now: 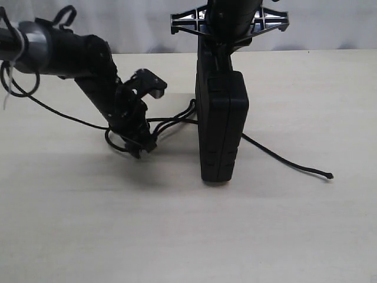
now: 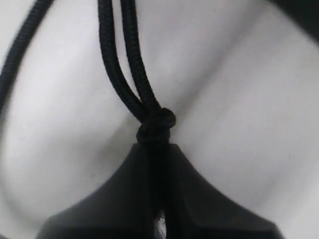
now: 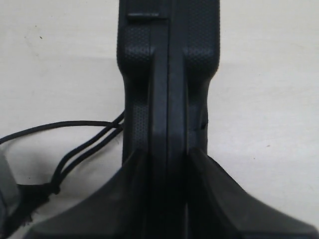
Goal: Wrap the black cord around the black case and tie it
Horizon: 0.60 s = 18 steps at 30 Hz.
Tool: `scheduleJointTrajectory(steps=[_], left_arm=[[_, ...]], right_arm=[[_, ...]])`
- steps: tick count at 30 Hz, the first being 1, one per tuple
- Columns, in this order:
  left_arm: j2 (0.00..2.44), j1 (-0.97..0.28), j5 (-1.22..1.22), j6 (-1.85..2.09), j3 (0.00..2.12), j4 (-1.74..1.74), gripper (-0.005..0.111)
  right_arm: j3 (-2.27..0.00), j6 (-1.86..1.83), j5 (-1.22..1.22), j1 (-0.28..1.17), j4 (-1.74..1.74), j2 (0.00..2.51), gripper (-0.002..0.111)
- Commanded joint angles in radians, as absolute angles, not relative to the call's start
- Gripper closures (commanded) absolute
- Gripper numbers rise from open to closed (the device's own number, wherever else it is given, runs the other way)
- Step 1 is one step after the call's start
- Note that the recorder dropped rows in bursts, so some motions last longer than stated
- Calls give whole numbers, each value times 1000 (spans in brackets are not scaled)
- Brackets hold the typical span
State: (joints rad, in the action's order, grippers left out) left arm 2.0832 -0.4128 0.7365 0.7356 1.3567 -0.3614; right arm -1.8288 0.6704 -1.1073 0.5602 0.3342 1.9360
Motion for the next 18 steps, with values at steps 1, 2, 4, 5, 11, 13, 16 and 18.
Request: scheduleJointTrajectory(steps=[1, 2, 4, 5, 11, 13, 16, 18], left_arm=[[2004, -364, 789, 759, 1362, -353, 107], [1996, -355, 813, 779, 1362, -353, 107], [1979, -335, 847, 818, 1362, -353, 107], [1972, -326, 855, 832, 1362, -353, 107], [1923, -291, 853, 911, 1362, -410, 107], [1901, -266, 862, 989, 1362, -503, 107], [1878, -217, 903, 1130, 1362, -684, 107], [1867, -191, 958, 1238, 1362, -764, 107]], right_arm=[[-1837, 667, -1096, 558, 346, 1926, 104], [-1837, 667, -1096, 558, 346, 1926, 104], [-1837, 667, -1096, 558, 346, 1926, 104], [-1837, 667, -1096, 558, 346, 1926, 104], [-1837, 667, -1096, 558, 346, 1926, 104], [-1837, 667, -1096, 558, 346, 1926, 104], [-1837, 667, -1096, 558, 346, 1926, 104], [-1837, 667, -1096, 558, 346, 1926, 104]])
